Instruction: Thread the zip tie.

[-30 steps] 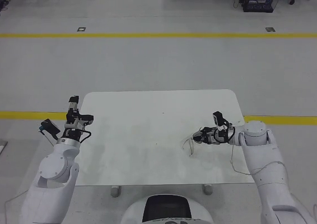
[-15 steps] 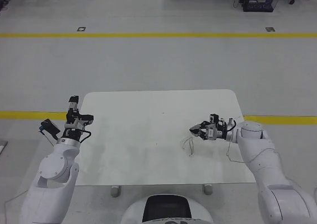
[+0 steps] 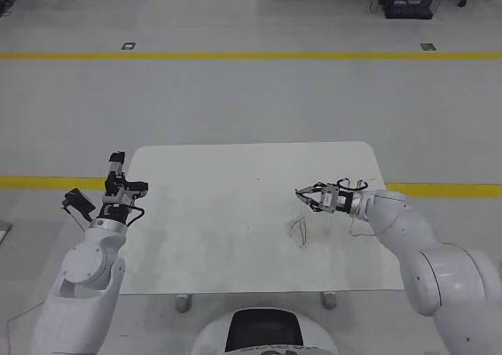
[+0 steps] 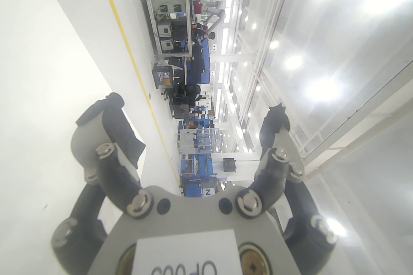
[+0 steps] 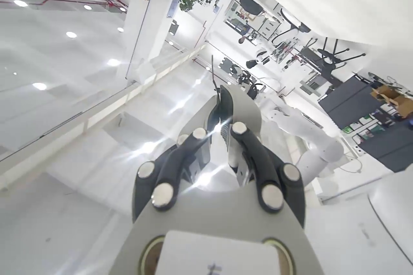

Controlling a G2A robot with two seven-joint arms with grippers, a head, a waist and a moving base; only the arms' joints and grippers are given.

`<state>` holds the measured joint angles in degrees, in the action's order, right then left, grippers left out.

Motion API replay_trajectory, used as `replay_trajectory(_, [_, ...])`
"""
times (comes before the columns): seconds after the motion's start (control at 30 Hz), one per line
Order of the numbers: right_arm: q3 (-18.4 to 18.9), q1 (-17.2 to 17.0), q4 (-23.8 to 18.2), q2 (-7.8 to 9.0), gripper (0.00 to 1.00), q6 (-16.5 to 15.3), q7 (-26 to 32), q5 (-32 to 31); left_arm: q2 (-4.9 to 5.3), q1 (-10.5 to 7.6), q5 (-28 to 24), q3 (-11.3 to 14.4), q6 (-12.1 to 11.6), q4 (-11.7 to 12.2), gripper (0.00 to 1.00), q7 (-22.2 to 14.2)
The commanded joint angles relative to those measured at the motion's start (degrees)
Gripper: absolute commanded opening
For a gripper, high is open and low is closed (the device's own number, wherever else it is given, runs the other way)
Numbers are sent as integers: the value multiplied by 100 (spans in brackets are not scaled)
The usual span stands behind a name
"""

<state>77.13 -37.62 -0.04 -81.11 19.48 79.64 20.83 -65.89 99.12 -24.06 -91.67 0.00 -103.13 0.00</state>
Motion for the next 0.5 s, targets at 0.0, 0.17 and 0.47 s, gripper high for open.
replay_trajectory(0.0, [0,1,4,0,0,0,0,1,0,0,0,0,0,0,100,0])
replay_trajectory(0.17, [141,-197,-226,-25,0,0,0,292,0,0,0,0,0,0,100,0])
replay_trajectory(0.47, [363,-363,-379,-143,0,0,0,1095,0,0,0,0,0,0,100,0])
